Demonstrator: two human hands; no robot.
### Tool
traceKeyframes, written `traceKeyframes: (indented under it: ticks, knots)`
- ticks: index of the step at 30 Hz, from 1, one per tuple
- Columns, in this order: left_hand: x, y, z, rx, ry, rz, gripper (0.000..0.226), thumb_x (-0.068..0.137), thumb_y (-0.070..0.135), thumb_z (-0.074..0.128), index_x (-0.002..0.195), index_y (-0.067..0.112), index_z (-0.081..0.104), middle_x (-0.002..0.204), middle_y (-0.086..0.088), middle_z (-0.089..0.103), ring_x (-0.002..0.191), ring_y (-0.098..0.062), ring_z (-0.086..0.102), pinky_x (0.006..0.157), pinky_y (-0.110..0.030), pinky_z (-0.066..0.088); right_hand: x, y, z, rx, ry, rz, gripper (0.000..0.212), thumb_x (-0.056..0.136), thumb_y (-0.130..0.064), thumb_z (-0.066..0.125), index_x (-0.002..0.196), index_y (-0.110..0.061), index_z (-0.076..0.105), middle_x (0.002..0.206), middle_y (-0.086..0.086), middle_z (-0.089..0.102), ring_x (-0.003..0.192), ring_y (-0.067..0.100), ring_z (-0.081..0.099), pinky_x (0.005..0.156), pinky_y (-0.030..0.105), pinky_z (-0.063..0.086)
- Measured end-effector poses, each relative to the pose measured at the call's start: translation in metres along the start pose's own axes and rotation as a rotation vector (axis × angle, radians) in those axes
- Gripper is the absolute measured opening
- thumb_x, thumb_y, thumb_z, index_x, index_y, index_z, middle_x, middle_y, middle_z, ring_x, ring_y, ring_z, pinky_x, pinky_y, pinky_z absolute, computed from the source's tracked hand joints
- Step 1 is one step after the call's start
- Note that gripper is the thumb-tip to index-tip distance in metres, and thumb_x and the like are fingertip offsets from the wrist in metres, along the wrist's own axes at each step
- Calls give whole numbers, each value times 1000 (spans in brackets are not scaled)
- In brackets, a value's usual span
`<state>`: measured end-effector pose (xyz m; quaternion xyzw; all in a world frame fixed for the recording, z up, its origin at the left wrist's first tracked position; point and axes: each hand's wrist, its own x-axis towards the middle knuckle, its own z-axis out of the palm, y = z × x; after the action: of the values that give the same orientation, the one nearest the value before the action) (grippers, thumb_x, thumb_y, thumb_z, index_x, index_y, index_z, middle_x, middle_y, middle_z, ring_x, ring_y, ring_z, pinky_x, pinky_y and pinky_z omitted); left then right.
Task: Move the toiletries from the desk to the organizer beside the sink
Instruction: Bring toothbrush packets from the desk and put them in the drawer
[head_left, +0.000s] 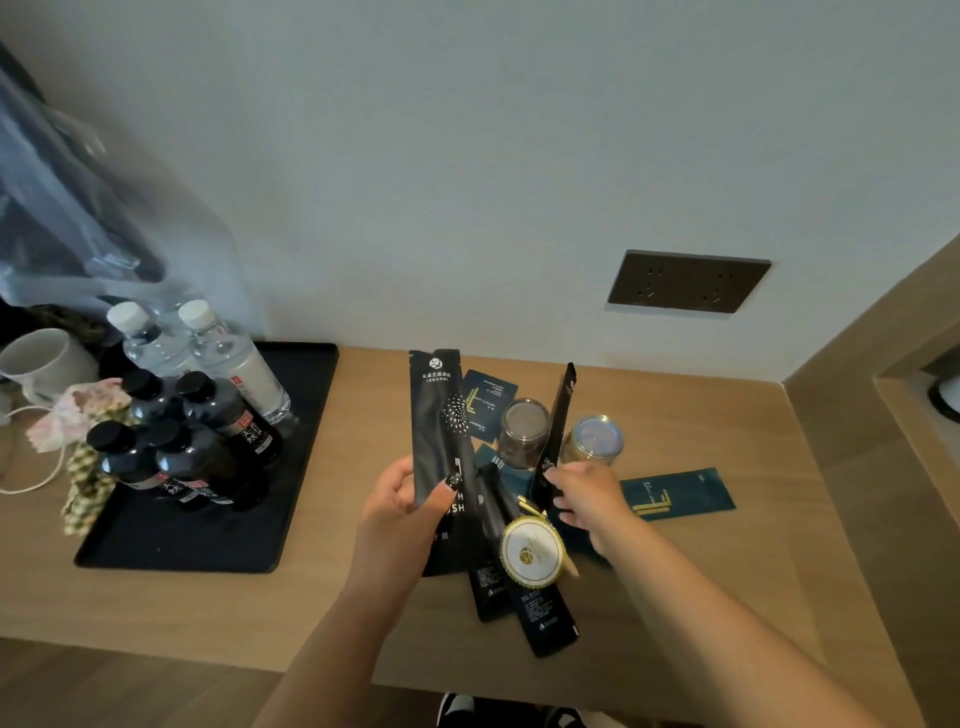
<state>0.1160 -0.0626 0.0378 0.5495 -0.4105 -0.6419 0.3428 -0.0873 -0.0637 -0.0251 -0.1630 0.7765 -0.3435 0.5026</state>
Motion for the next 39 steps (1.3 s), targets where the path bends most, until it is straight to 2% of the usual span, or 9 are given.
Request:
traceKeyframes:
  ticks: [3,7,11,18,26,29,32,36,39]
  knots:
    - [7,0,-14,49,5,26,26,91,6,59,108,25,59,85,-7,75,82,-29,72,74,-48,58,7,9,20,-108,87,-81,30,81,-26,69,65,-20,44,64,0,49,61,17,49,67,34,45]
    - [15,2,-26,25,-14,21,27,90,0,58,109,19,59,89,-3,75,81,-19,73,64,-30,57,12,13,37,-220,110,-60,27,74,-35,69,76,-18,49,72,3,60,73,25,63,65,36,48]
    - [22,0,-36,7,-10,3,29,89,2,59,114,17,57,92,-3,75,82,-21,73,66,-35,58,31,18,37,-338,58,19,18,77,-22,62,84,-6,62,78,14,70,66,29,67,71,45,57]
    - [28,2,-40,12,-45,8,35,89,4,60,121,19,54,95,-9,75,86,-27,73,72,-46,59,26,12,27,-178,34,36,16,93,1,41,99,-1,57,83,21,66,54,21,58,43,23,48]
    - [24,7,-31,-94,-75,-4,33,88,-3,59,109,22,54,89,1,76,76,-19,73,57,-28,57,2,10,18,-134,224,-121,22,95,-1,40,92,-9,61,82,21,71,55,20,66,59,33,58]
    - [24,8,-24,-113,-74,23,55,87,-6,59,132,20,41,92,1,76,87,-22,72,77,-41,58,-17,9,12,-115,281,-178,25,95,-2,40,91,-7,64,80,18,71,51,17,67,56,31,58]
    - [23,14,-15,-147,-142,39,80,89,-6,56,146,41,23,104,0,74,100,-26,69,90,-50,52,-39,5,4,-68,306,-245,26,95,-3,39,92,-4,65,80,18,71,51,16,68,61,37,58]
    - [16,25,3,16,-210,119,52,91,-4,54,122,38,57,114,5,68,98,-14,68,76,-31,58,-75,-4,-13,-46,354,-392,26,95,-5,41,86,-8,65,73,17,71,56,18,70,68,46,59]
    - [15,32,20,150,-232,165,44,92,0,53,107,39,66,121,4,62,105,-15,62,82,-34,57,-105,-10,-27,-90,408,-502,25,96,-8,43,91,-13,67,78,7,70,62,12,69,65,41,58]
